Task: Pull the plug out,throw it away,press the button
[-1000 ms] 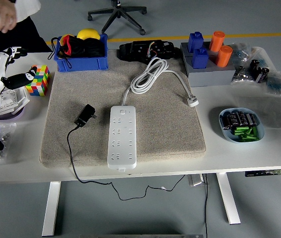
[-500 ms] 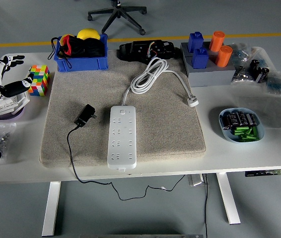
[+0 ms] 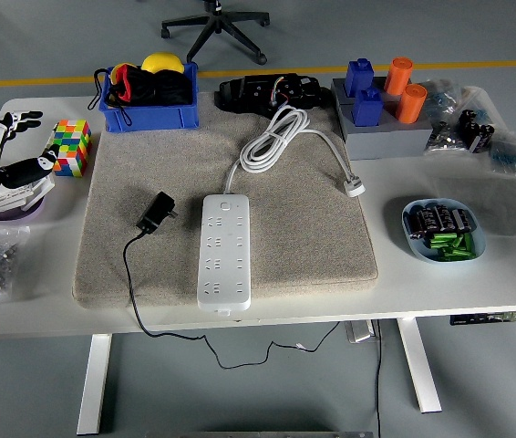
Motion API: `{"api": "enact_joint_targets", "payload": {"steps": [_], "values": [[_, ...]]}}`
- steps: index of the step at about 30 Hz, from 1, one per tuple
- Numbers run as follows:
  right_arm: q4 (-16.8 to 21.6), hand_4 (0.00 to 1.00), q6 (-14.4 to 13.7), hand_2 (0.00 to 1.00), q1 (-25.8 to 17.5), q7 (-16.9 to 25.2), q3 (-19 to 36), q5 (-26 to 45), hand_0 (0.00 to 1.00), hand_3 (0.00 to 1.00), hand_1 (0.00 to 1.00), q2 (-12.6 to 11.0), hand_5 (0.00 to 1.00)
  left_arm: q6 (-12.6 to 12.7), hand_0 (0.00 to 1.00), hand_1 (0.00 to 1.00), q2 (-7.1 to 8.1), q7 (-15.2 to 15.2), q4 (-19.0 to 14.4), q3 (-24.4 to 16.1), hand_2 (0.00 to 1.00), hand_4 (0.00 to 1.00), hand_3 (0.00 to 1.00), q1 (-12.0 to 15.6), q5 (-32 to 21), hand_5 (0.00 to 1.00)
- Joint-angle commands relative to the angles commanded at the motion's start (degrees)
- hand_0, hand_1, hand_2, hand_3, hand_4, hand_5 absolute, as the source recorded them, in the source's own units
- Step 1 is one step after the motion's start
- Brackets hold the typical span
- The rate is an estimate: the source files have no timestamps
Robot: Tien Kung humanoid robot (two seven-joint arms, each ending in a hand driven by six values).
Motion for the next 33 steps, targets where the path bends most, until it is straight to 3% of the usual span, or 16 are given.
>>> {"api": "enact_joint_targets", "payload": {"steps": [4, 13, 33], "values": [[0.0, 0.659, -0.01, 0.639, 1.51, -0.83, -1.55, -0.19, 0.739, 0.609, 0.664, -0.52, 0.477, -0.16, 0.876, 0.852, 0.72, -0.02, 0.32, 0.12, 0.778, 0.648, 0.793, -1.76, -0.35, 0.156], [0.0, 0.659, -0.61, 0.639, -0.17, -1.02, 0.81, -1.61, 0.739, 0.609, 0.664, -0.02, 0.473, -0.17, 0.876, 0.85, 0.81, 0.09, -0.85, 0.23, 0.774, 0.646, 0.794, 0.8, -0.28, 0.155], [0.0, 0.659, -1.51, 0.641, 0.19, -1.18, 1.02, -2.18, 0.74, 0.609, 0.665, 0.15, 0.467, -0.2, 0.871, 0.841, 0.1, -0.09, -1.38, 1.41, 0.758, 0.647, 0.785, 0.83, -0.09, 0.17]]}}
